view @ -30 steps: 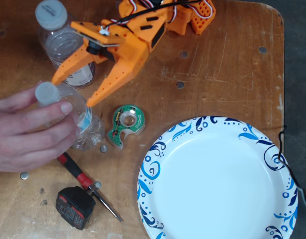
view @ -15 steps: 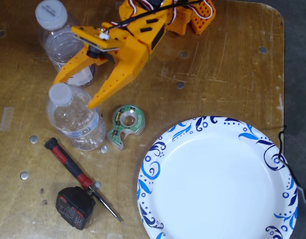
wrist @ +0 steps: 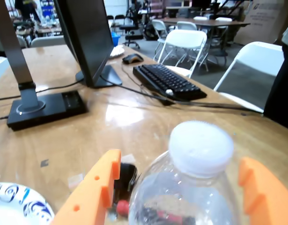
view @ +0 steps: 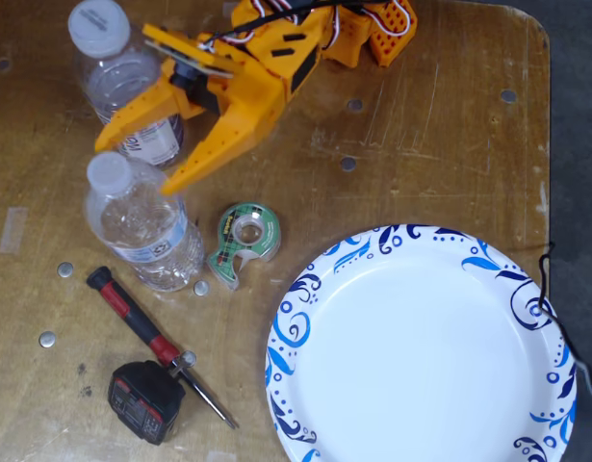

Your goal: Move the bottles to the plate

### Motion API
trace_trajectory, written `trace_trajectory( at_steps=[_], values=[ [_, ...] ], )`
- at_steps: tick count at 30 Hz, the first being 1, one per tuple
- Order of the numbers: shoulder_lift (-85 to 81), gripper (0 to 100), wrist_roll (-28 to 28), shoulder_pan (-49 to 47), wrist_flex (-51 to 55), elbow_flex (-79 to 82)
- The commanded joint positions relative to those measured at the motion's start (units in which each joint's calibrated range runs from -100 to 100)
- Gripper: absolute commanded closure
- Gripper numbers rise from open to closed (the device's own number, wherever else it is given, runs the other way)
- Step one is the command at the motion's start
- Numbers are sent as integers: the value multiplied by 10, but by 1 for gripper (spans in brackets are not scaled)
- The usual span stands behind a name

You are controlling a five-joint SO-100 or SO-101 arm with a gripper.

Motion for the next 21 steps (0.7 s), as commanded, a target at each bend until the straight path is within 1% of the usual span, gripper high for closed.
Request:
trace_trajectory(
  at_steps=[1,3,6,12,18,20,21],
  values=[
    [-3,72,5,18,-62,-10],
    [12,72,22,19,-69,-15],
    [43,72,30,24,-65,-46],
    [116,72,30,34,-69,-89],
    [138,73,30,35,-70,-102],
    [135,77,30,37,-70,-97],
    [135,81,28,47,-70,-100]
  ],
)
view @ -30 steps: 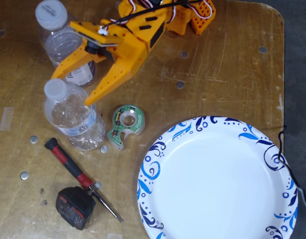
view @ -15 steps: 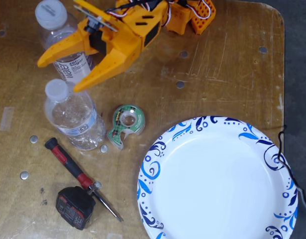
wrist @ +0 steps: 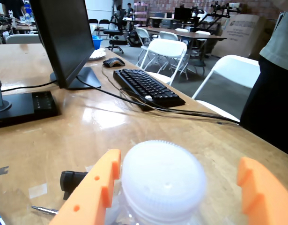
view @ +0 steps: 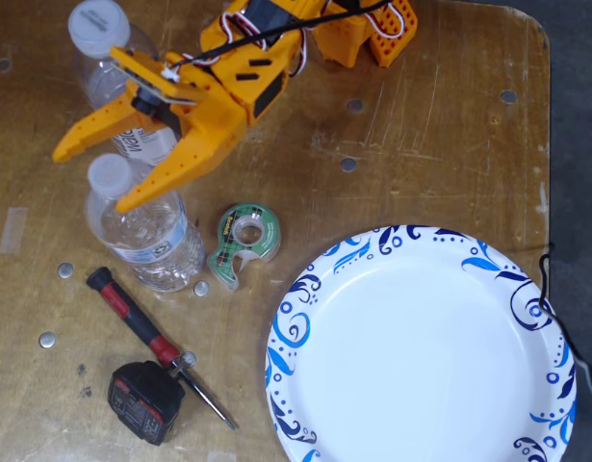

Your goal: Move the bottles to the plate

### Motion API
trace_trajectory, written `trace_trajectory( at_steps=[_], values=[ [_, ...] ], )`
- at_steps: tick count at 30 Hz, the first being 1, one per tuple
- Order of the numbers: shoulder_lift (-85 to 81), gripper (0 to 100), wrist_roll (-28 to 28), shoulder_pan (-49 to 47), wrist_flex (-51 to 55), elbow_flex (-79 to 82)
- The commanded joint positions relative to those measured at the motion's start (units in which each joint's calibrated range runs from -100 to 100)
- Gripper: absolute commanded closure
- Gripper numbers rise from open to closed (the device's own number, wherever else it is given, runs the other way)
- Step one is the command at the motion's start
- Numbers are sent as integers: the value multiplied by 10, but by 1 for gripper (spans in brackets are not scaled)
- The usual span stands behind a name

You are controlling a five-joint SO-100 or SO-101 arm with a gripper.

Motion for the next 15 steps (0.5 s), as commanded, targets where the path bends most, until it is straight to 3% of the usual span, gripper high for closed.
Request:
trace_trajectory(
  at_steps=[1,4,15],
  values=[
    [-4,87,-2,23,-8,-32],
    [-4,99,-1,55,-8,-41],
    [-79,98,-3,41,20,-83]
  ],
)
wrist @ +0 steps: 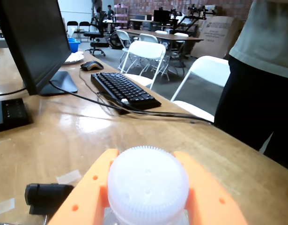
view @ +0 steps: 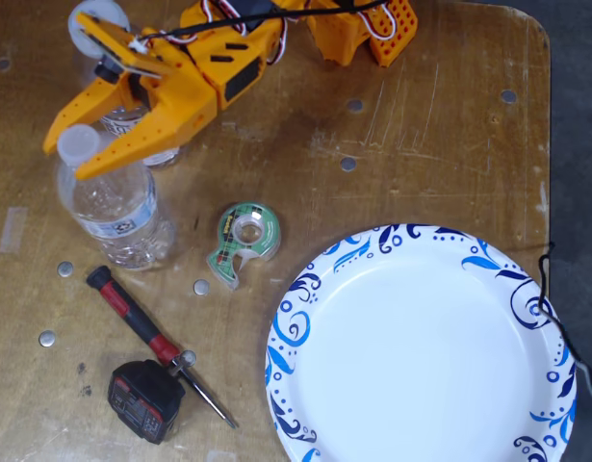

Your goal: Move the bottles to the plate

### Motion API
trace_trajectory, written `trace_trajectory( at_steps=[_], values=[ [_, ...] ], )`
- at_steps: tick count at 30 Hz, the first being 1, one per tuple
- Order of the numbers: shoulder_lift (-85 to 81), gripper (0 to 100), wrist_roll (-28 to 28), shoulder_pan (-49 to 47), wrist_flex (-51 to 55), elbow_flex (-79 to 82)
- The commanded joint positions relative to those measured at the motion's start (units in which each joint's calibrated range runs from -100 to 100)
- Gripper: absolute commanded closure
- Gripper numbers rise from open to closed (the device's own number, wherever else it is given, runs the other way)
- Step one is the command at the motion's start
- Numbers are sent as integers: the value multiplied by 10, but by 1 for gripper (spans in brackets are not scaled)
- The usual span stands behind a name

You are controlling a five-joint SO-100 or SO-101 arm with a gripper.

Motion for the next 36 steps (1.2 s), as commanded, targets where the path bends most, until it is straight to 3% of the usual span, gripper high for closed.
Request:
trace_trajectory(
  at_steps=[1,9,13,19,28,36],
  values=[
    [-75,98,-3,-42,39,-86],
    [-85,98,-12,-212,398,-444],
    [-29,98,-49,-286,477,-524],
    [16,98,-33,-356,416,-469],
    [38,98,-18,-417,130,-196],
    [38,98,-22,-489,115,-131]
  ],
)
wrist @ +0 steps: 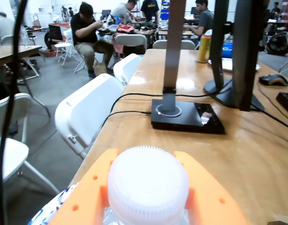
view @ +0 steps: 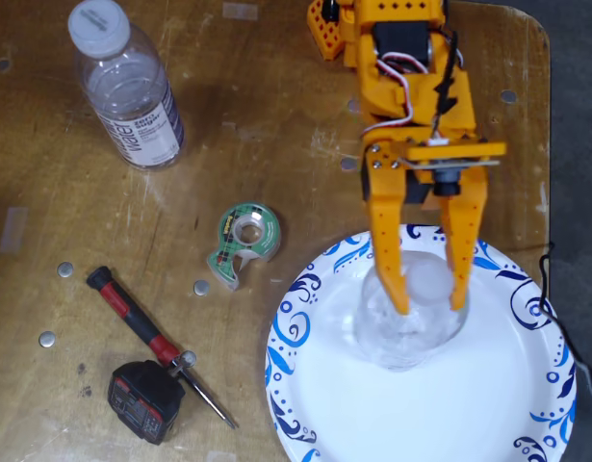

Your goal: Move the bottles to the plate

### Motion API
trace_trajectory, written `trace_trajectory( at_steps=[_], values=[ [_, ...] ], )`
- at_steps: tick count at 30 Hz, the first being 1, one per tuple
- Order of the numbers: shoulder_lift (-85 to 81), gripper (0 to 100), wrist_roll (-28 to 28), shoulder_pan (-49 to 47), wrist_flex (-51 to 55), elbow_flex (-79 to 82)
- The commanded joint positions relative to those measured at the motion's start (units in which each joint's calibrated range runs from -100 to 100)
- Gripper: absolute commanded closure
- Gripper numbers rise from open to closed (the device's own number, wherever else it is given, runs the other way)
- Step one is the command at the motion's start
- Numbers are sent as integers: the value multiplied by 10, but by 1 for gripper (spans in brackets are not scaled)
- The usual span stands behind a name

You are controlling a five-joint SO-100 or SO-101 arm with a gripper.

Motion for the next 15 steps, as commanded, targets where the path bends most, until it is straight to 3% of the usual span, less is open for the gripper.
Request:
trace_trajectory(
  at_steps=[1,15],
  values=[
    [-3,98,-3,-29,-7,4],
    [-4,98,-20,-101,-16,58]
  ],
)
